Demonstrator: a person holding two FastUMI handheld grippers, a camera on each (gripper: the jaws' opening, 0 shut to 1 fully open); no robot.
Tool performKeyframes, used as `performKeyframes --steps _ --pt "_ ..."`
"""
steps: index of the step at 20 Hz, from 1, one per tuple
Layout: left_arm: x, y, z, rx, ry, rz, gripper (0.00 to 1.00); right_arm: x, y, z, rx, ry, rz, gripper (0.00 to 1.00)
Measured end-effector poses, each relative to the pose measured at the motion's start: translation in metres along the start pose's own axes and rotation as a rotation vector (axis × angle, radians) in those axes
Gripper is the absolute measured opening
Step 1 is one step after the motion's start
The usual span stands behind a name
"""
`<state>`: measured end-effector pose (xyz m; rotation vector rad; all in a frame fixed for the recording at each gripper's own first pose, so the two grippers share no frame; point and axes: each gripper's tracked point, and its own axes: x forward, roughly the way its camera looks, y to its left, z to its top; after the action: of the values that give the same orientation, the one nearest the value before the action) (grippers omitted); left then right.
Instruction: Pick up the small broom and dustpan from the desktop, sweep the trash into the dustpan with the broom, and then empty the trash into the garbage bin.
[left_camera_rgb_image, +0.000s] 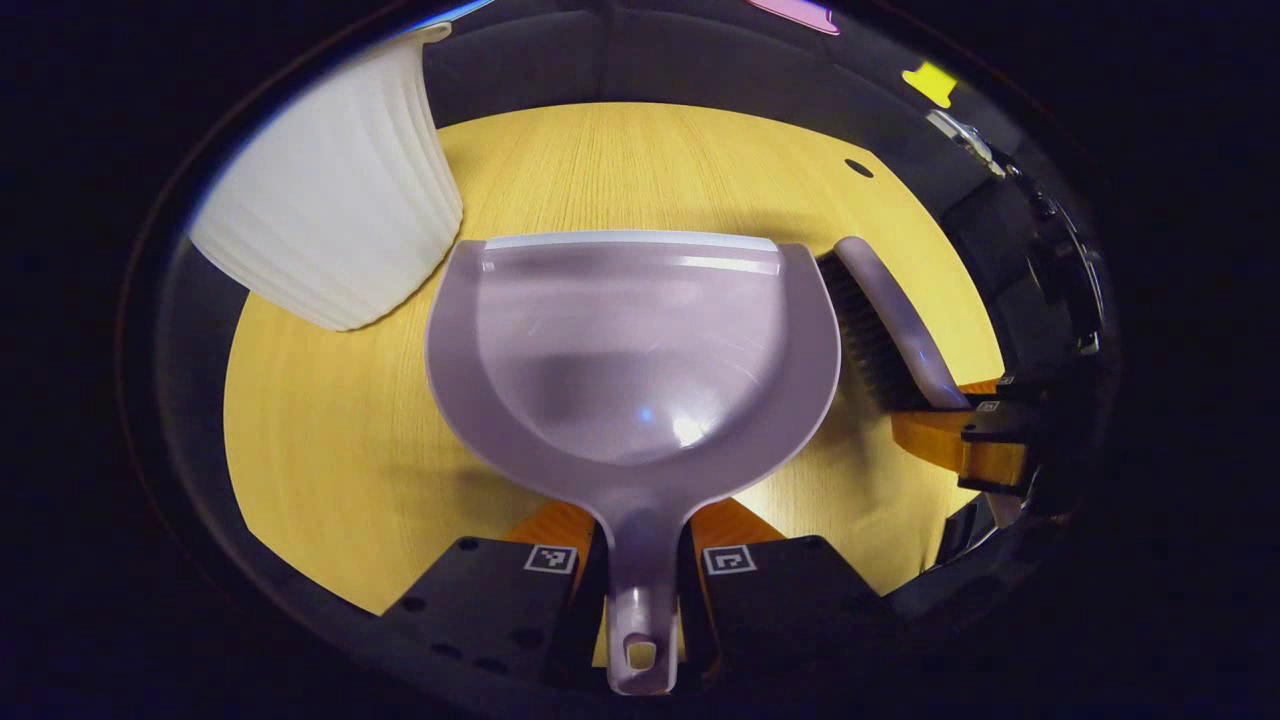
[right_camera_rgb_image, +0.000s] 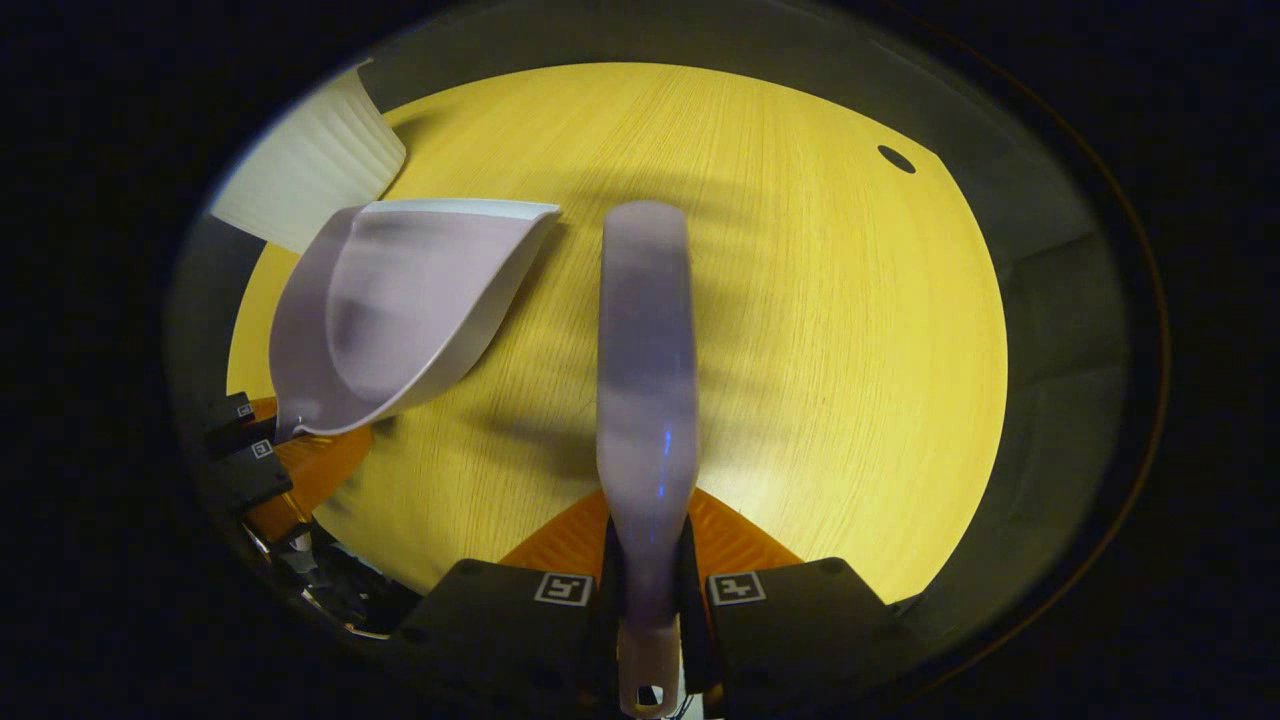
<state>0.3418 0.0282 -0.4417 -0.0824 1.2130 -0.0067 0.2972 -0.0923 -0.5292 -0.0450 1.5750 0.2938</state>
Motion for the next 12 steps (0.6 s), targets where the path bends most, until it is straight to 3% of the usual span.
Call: performKeyframes --steps 4,7,9,10,12 --pt "0.000 -0.003 -0.009 -0.053 0.062 0.013 0.30 -0.007 0.001 -0.002 0.003 0.026 -0.004 0.28" --pt "0.002 -0.003 -0.008 -0.010 0.074 0.029 0.30 -0.001 -0.001 -0.008 0.001 0.044 0.009 0.28" --pt "0.002 -0.003 -0.009 -0.005 0.099 0.045 0.30 -0.001 -0.002 -0.011 0.004 0.059 -0.001 0.21" --pt "0.001 -0.002 -0.010 -0.002 0.107 0.048 0.30 -0.002 0.000 -0.010 0.017 0.065 0.006 0.28" --pt "0.001 -0.002 -0.011 0.013 0.116 0.045 0.31 -0.003 0.006 -0.010 0.044 0.070 0.039 0.29"
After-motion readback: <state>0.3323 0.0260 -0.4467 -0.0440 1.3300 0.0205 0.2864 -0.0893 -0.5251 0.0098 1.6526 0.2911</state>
